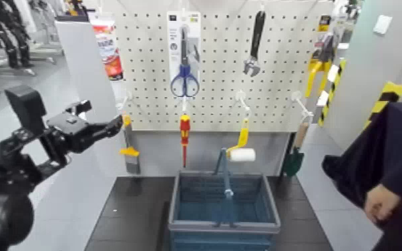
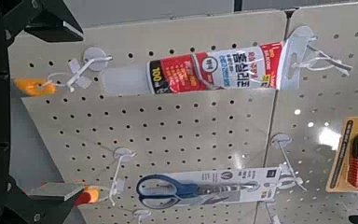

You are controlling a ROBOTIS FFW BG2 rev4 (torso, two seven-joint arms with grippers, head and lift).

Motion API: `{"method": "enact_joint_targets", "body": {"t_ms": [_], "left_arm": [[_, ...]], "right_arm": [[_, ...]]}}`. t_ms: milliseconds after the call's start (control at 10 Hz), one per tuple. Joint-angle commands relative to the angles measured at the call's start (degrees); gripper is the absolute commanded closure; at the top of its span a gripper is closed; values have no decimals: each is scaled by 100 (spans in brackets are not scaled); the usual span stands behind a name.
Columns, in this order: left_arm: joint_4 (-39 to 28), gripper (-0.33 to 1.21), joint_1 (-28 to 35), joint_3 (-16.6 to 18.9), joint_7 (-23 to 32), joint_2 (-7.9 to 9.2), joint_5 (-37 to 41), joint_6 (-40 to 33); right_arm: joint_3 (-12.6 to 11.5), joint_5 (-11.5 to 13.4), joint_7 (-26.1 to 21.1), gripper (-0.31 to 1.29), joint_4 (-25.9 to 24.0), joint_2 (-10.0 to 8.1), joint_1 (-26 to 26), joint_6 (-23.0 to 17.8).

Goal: Put the red glue tube into the crate.

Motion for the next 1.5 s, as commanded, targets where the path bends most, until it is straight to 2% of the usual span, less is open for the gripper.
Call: {"method": "enact_joint_targets", "body": {"t_ms": [100, 700, 1200, 1500], "left_arm": [[328, 17, -442, -92, -129, 99, -86, -59], [1286, 17, -1479, -364, -454, 319, -192, -366], [2182, 20, -2235, -804, -586, 521, -42, -744], [2613, 32, -2498, -944, -701, 565, 46, -876]], "right_arm": [[15, -10, 0, 23, 0, 0, -11, 9], [86, -142, 61, 23, 44, -53, -90, 62], [86, -247, 193, 23, 88, -44, -134, 106], [86, -265, 246, 23, 97, -35, -152, 115]]}}
